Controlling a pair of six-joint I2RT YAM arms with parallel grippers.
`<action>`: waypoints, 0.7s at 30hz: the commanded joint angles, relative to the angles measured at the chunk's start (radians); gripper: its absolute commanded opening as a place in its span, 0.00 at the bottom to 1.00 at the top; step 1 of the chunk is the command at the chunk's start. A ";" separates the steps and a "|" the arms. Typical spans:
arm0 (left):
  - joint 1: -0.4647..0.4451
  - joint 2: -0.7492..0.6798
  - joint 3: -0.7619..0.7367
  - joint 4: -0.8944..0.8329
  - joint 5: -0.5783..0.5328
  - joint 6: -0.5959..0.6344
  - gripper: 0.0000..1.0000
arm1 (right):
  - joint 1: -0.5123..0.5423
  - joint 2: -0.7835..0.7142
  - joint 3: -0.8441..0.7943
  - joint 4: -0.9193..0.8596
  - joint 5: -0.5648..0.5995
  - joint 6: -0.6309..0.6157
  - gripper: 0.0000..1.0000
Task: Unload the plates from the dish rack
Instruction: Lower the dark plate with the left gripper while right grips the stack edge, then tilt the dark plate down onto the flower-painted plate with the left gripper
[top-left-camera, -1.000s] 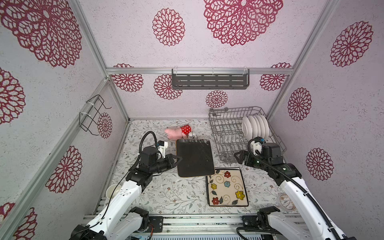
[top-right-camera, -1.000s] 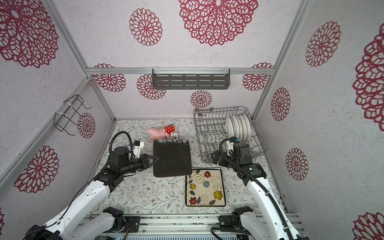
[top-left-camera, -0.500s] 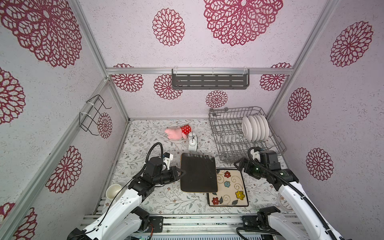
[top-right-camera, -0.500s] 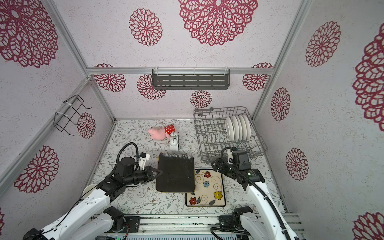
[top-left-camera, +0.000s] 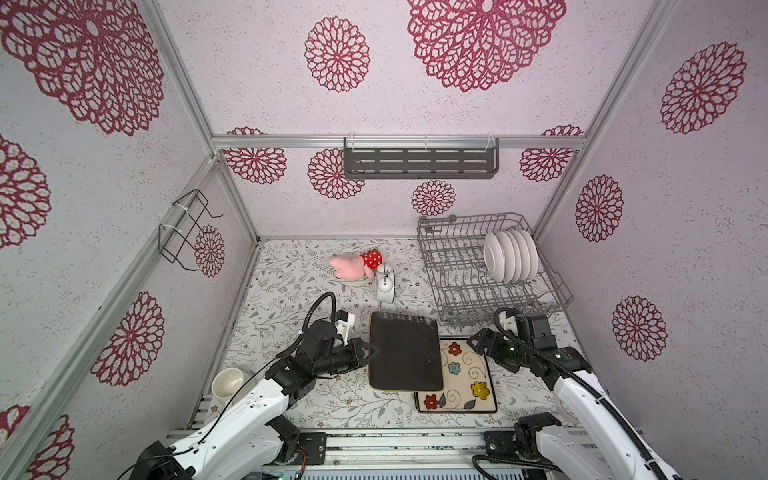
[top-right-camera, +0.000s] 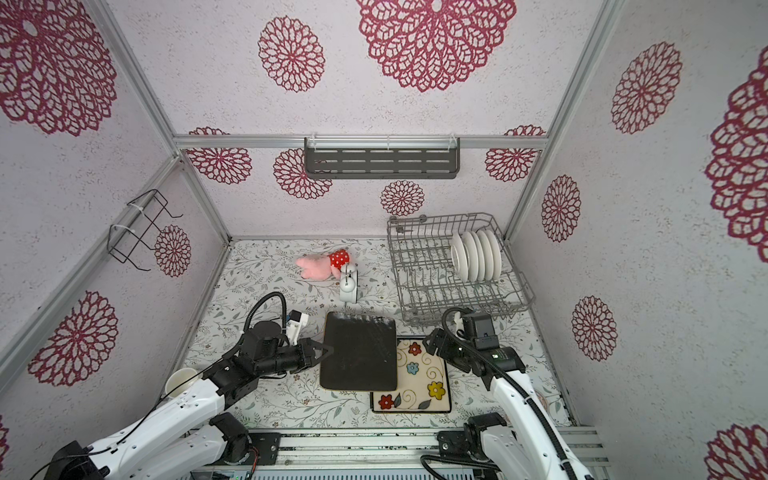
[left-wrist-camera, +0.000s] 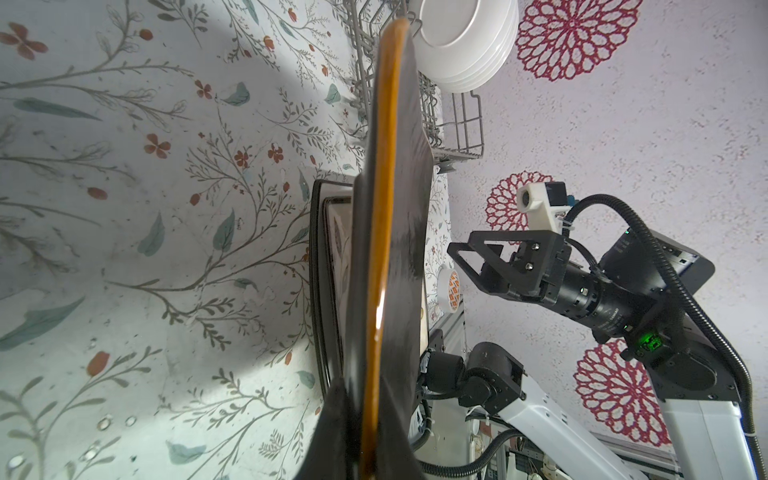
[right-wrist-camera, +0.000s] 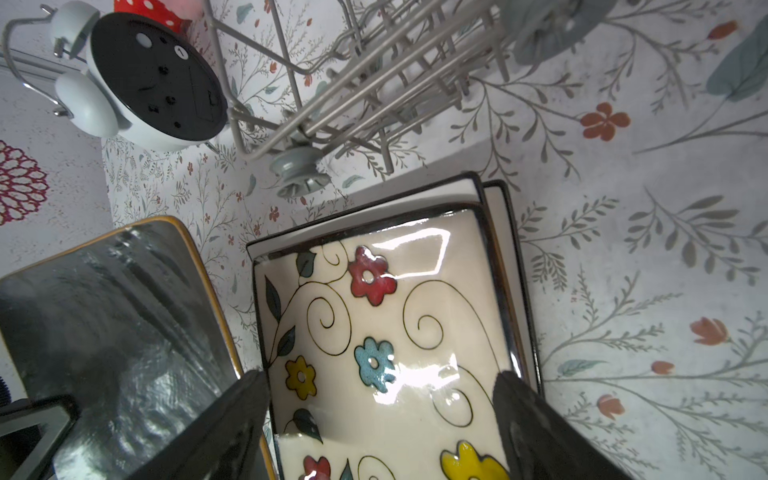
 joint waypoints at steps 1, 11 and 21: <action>-0.029 0.006 0.030 0.238 0.006 -0.048 0.00 | -0.004 -0.006 -0.007 0.033 -0.026 0.032 0.87; -0.122 0.126 0.057 0.351 -0.010 -0.074 0.00 | -0.005 -0.026 -0.050 0.074 -0.048 0.035 0.88; -0.195 0.199 0.065 0.426 -0.050 -0.114 0.00 | -0.004 -0.009 -0.072 0.094 -0.043 0.024 0.88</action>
